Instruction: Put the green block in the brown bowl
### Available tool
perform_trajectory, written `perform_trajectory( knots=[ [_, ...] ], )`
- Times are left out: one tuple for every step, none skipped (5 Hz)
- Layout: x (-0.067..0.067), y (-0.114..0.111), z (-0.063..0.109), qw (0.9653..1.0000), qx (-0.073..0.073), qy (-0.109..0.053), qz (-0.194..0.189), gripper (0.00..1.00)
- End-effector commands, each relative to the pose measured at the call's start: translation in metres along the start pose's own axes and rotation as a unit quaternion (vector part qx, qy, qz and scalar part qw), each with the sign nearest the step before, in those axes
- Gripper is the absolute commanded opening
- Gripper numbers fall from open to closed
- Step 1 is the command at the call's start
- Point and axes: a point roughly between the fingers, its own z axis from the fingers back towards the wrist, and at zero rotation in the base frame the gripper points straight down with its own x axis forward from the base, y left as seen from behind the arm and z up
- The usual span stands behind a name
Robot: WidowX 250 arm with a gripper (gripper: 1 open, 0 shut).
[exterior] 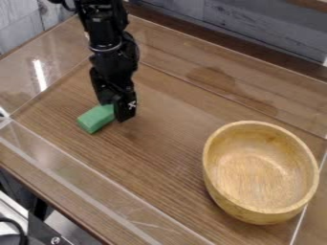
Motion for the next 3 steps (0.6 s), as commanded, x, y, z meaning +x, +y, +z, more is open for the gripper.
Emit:
perform_trajectory(
  knots=[
    [0.0038, 0.0072, 0.0008, 0.9999, 0.006, -0.011, 0.005, 1.00],
    [0.0044, 0.0083, -0.0043, 0.9999, 0.003, -0.009, 0.007, 1.00],
    [0.0048, 0.0087, -0.0085, 0.9999, -0.001, -0.007, 0.009, 1.00]
  ],
)
